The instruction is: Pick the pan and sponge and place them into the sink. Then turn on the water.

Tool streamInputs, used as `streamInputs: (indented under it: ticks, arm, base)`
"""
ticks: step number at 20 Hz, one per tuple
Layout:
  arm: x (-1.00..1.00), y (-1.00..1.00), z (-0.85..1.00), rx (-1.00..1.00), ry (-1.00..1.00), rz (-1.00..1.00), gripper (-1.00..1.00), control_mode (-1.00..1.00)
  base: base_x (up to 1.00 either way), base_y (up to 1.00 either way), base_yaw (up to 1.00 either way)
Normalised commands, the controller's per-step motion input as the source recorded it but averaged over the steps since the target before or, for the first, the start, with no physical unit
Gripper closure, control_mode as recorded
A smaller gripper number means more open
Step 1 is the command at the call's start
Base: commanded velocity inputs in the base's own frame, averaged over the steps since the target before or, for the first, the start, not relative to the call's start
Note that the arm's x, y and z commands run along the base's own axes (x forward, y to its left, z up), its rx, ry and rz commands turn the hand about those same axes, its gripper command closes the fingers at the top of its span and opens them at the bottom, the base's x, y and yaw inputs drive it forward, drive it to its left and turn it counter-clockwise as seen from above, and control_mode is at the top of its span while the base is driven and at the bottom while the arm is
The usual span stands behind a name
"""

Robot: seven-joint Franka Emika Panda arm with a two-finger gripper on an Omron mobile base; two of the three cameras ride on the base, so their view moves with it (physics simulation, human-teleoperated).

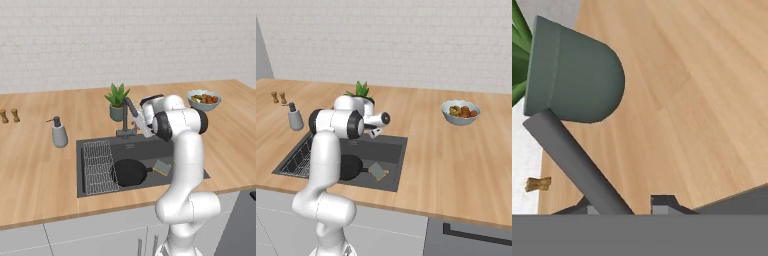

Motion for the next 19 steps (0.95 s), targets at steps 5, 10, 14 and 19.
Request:
streamInputs:
  ticks: [5, 10, 14, 19]
  arm:
    - [0.0, -0.33, -0.17, 0.12, 0.01, -0.05, 1.0, -1.0]
    - [0.0, -0.32, -0.2, 0.1, 0.0, -0.04, 1.0, -1.0]
    - [0.0, -0.31, -0.19, 0.06, 0.0, -0.02, 1.0, -1.0]
    - [0.0, -0.41, -0.01, 0.05, 0.01, 0.0, 1.0, -1.0]
  base:
    - [0.0, 0.0, 0.0]
    - [0.0, 0.0, 0.0]
    - [0.0, 0.0, 0.0]
    - [0.0, 0.0, 0.0]
